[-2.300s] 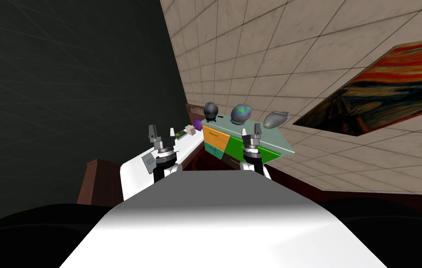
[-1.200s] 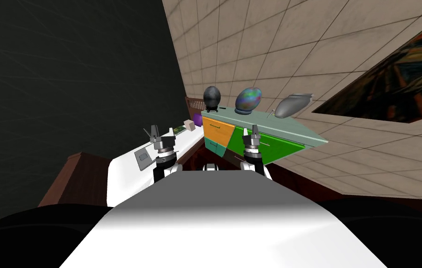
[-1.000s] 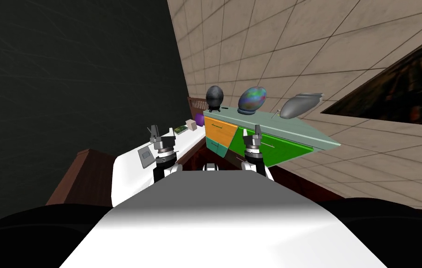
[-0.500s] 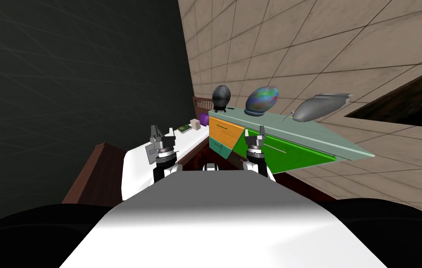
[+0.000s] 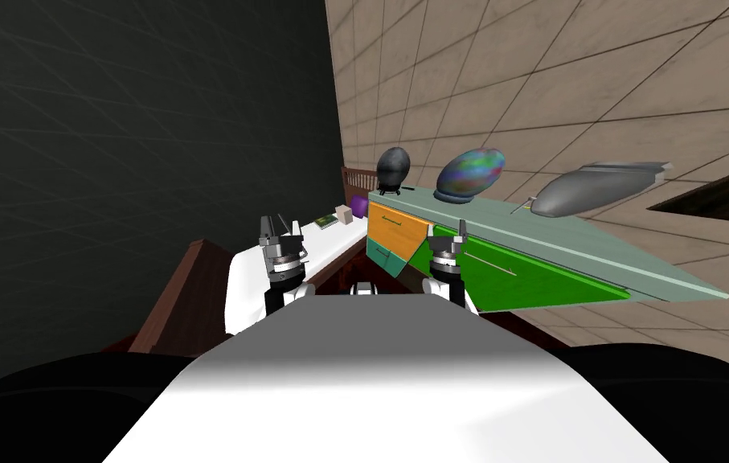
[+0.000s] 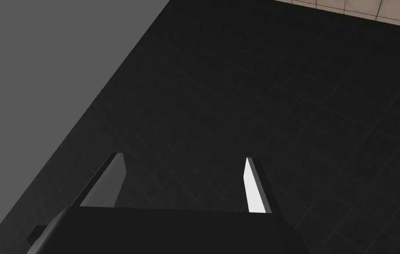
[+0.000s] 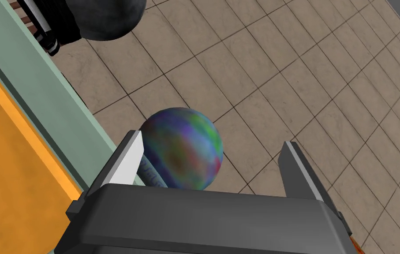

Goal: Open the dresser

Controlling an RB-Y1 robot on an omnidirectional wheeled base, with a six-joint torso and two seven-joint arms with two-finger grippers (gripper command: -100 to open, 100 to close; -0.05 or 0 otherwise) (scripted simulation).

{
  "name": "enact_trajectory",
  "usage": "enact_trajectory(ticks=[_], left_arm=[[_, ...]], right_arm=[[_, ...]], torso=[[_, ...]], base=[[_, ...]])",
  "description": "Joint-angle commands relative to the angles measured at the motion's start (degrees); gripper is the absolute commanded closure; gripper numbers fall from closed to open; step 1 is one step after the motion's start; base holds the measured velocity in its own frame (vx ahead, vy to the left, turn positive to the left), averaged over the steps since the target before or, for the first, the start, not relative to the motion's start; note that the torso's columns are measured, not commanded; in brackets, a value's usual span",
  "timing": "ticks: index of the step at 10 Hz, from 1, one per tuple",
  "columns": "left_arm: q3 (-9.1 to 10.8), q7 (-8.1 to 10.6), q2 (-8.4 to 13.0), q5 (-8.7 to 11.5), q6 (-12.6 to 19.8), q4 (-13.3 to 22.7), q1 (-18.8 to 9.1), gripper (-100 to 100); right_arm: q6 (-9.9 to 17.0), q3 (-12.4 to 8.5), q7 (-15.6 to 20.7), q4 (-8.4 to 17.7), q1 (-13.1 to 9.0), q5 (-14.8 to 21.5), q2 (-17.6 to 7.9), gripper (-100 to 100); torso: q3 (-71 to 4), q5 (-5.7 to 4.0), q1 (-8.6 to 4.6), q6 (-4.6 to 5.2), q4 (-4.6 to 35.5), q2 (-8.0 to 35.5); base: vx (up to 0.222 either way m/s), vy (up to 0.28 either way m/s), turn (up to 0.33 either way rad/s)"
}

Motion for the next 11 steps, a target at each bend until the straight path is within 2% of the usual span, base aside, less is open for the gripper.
enact_trajectory(ticks=[1, 2, 3, 4, 5, 7, 8, 9, 10, 11], left_arm=[[0.0, 0.0, 0.0, 0.0, 0.0, 0.0, 0.01, 0], [0.0, 0.0, 0.0, 0.0, 0.0, 0.0, 0.0, 0], [0.0, 0.0, 0.0, 0.0, 0.0, 0.0, 0.0, 0], [0.0, 0.0, 0.0, 0.0, 0.0, 0.0, 0.0, 0], [0.0, 0.0, 0.0, 0.0, 0.0, 0.0, 0.0, 0], [0.0, 0.0, 0.0, 0.0, 0.0, 0.0, 0.01, 0], [0.01, 0.0, 0.0, 0.0, 0.0, 0.0, 0.01, 0], [0.0, 0.0, 0.0, 0.0, 0.0, 0.0, 0.0, 0], [0.01, 0.0, 0.0, 0.0, 0.0, 0.0, 0.01, 0], [0.0, 0.0, 0.0, 0.0, 0.0, 0.0, 0.0, 0]], right_arm=[[-1.46, -1.67, -4.3, 1.85, -0.58, -3.64, -0.31, -100], [-1.46, -1.67, -5.86, 1.85, -0.58, -3.66, -0.31, -100], [-2.54, -2.85, -7.57, 3.42, -1.15, -6.18, -0.46, -100], [-2.54, -2.85, -9.16, 3.42, -1.15, -6.23, -0.46, -100], [-3.63, -4.05, -10.81, 5.04, -1.75, -8.67, -0.58, -100], [-3.63, -4.05, -12.85, 5.04, -1.75, -8.87, -0.58, -100], [-4.73, -5.25, -15.17, 6.72, -2.4, -11.57, -0.67, -100], [-4.73, -5.25, -16.49, 6.72, -2.4, -11.57, -0.67, -100], [-5.81, -6.44, -18.26, 8.44, -3.1, -14.02, -0.74, -100], [-5.81, -6.44, -19.82, 8.44, -3.1, -14.32, -0.74, -100]], torso=[[0.01, 0.01, -0.01, 0.03, 0.0, 0.02], [0.01, 0.0, 0.0, 0.0, 0.01, 0.02], [0.03, 0.0, -0.04, 0.03, 0.01, 0.06], [0.03, -0.01, -0.02, 0.0, 0.01, 0.05], [0.03, 0.0, -0.03, 0.03, 0.01, 0.06], [0.01, 0.01, 0.0, 0.02, 0.0, 0.03], [0.05, -0.02, -0.09, 0.04, 0.02, 0.1], [0.05, -0.02, -0.04, -0.02, 0.02, 0.07], [0.02, 0.0, -0.02, 0.03, 0.01, 0.03], [-0.01, 0.01, 0.03, 0.0, -0.01, -0.02]], base=[[0.033, 0.049, 0.187], [0.026, 0.038, 0.112], [0.028, 0.043, 0.174], [0.024, 0.041, 0.109], [0.041, 0.053, 0.171], [0.023, 0.037, 0.058], [0.018, 0.033, 0.203], [0.026, 0.034, 0.114], [0.038, 0.046, 0.158], [0.037, 0.04, 0.131]])
